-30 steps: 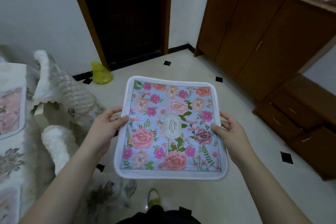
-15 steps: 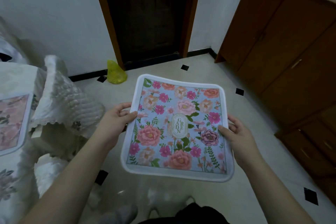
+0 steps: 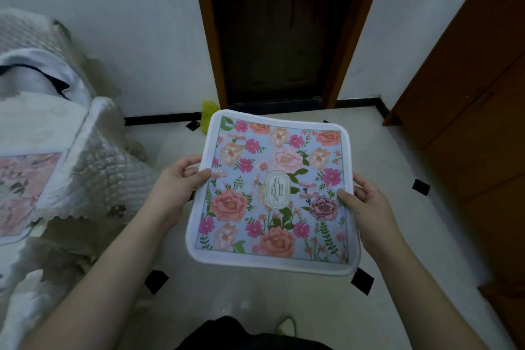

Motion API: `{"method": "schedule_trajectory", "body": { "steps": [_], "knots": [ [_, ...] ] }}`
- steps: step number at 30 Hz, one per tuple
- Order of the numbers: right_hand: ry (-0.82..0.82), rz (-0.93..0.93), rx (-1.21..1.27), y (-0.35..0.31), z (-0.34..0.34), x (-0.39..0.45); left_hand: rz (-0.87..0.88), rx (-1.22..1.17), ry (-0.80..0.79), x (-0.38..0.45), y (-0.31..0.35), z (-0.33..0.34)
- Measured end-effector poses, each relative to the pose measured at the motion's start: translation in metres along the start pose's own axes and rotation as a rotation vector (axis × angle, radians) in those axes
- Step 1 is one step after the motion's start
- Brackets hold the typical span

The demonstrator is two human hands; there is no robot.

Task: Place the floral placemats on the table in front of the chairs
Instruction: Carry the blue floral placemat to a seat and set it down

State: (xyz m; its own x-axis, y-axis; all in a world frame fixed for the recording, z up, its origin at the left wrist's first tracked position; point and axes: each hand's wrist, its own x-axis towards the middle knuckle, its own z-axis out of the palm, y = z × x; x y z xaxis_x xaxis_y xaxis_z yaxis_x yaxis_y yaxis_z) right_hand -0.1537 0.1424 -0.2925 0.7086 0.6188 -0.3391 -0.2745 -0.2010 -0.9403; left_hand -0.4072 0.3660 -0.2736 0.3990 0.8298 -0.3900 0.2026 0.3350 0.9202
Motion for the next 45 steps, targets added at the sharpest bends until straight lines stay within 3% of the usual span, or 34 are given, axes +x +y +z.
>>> {"method": "schedule_trajectory", "body": {
  "steps": [7, 23, 31, 45],
  "knots": [
    [-0.152, -0.003, -0.074, -0.026, 0.050, 0.077, -0.020, -0.032, 0.128, 0.039, 0.013, -0.027],
    [-0.337, -0.006, -0.124, -0.083, 0.260, 0.235, 0.028, -0.110, 0.296, 0.195, 0.076, -0.152],
    [-0.387, -0.031, -0.187, -0.108, 0.311, 0.317, 0.009, -0.149, 0.329, 0.268, 0.099, -0.165],
    [-0.568, -0.021, -0.257, -0.163, 0.398, 0.488, 0.002, -0.168, 0.520, 0.392, 0.154, -0.160]
  ]
}}
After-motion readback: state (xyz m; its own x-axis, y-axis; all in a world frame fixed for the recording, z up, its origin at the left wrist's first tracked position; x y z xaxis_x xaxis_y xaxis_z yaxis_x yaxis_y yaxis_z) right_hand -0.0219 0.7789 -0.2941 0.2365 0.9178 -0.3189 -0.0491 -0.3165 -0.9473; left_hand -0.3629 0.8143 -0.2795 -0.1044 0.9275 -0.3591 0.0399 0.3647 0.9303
